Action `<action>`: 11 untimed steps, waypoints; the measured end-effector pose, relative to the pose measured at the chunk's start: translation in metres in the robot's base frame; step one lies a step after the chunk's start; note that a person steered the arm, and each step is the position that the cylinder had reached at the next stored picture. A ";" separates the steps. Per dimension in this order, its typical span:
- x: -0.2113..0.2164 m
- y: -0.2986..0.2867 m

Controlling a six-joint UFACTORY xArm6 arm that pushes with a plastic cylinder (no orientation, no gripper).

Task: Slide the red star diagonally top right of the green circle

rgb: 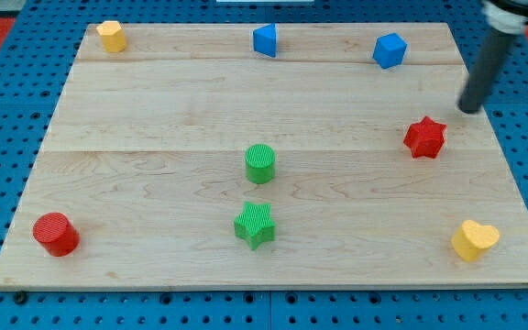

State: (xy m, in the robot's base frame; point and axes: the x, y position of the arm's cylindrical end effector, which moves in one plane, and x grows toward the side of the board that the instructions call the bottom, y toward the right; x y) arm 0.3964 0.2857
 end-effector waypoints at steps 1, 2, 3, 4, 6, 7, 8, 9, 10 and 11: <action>0.025 -0.029; 0.012 -0.115; 0.010 -0.108; 0.038 -0.085; 0.056 -0.128; 0.060 -0.156; 0.050 -0.203; 0.019 -0.206; 0.009 -0.212; 0.009 -0.257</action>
